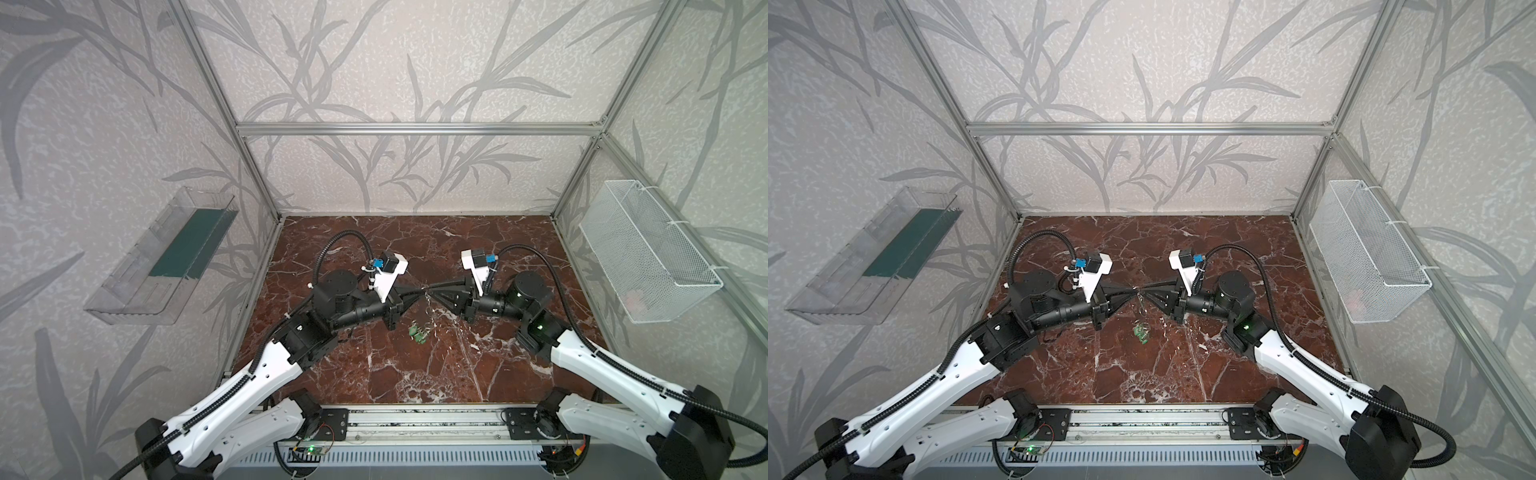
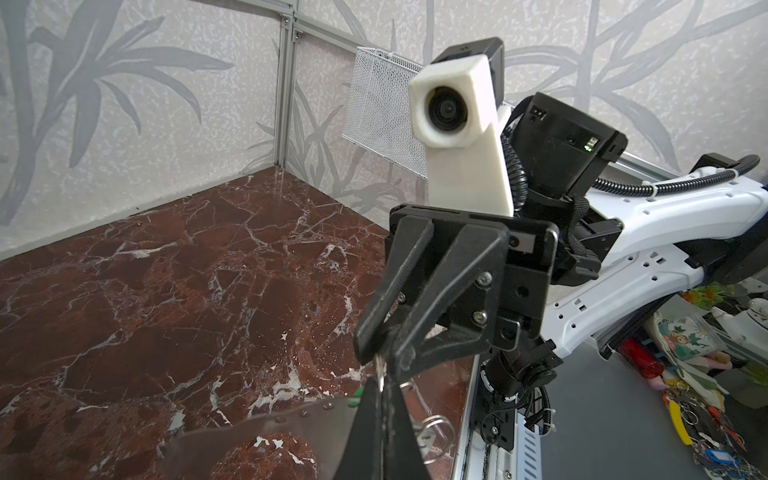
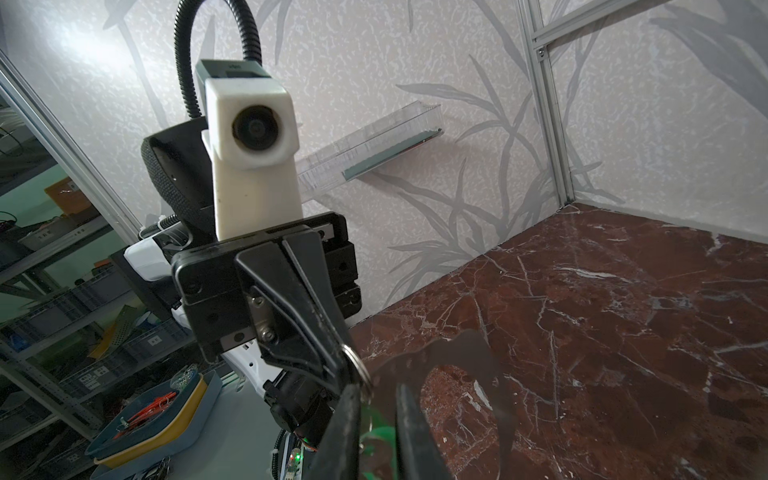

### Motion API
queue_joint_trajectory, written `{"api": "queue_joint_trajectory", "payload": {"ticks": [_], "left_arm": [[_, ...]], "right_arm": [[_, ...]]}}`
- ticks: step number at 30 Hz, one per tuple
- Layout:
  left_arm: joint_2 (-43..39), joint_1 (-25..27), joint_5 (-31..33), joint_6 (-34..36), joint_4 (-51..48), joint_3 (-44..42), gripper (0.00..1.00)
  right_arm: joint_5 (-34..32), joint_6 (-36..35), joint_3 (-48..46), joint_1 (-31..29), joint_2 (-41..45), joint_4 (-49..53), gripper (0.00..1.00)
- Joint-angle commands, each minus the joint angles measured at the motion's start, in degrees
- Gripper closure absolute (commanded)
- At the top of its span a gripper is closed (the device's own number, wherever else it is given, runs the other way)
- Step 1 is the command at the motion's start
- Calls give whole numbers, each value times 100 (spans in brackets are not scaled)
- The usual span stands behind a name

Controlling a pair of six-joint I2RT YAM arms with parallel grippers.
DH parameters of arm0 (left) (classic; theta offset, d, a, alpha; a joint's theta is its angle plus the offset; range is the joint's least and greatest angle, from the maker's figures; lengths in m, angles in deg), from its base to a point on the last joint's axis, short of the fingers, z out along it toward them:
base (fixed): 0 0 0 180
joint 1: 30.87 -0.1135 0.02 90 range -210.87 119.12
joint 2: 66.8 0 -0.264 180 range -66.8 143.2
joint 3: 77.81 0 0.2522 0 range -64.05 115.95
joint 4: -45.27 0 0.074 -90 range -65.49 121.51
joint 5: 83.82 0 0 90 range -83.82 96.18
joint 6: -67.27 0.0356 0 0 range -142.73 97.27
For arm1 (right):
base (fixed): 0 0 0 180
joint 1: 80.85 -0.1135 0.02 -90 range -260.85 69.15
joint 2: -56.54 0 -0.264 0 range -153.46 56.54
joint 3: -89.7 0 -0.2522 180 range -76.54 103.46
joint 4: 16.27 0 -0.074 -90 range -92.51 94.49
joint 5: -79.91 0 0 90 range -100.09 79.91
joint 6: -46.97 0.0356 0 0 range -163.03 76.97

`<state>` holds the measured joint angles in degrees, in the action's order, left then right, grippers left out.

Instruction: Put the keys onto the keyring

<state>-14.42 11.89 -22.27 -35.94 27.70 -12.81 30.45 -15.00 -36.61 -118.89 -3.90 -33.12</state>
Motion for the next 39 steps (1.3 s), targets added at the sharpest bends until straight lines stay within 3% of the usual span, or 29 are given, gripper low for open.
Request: {"api": "queue_joint_trajectory", "payload": {"ticks": [1, 16, 19, 21, 29, 31, 35, 39], "left_arm": [[-53, 1, -195, -32, 289, 111, 100], [90, 1, -302, -76, 351, 152, 100], [80, -3, -298, -76, 353, 150, 100], [71, 3, -286, -76, 348, 155, 100], [53, -3, -168, -10, 120, 212, 99], [36, 3, -69, 58, -106, 269, 86], [-37, -9, 166, 232, -587, 373, 72], [9, -30, 176, 522, -1218, 622, 71]], "right_arm": [[85, 40, 107, -6, -33, -200, 82], [726, 350, 132, -3, -252, -663, 82], [896, 446, 123, -2, -305, -806, 89], [954, 466, 130, -3, -332, -816, 100], [788, -25, 172, 15, -110, -138, 100], [720, -248, 218, 44, -31, 142, 100], [611, -701, 338, 180, 84, 858, 100], [520, -1321, 590, 196, 147, 1756, 100]]}}
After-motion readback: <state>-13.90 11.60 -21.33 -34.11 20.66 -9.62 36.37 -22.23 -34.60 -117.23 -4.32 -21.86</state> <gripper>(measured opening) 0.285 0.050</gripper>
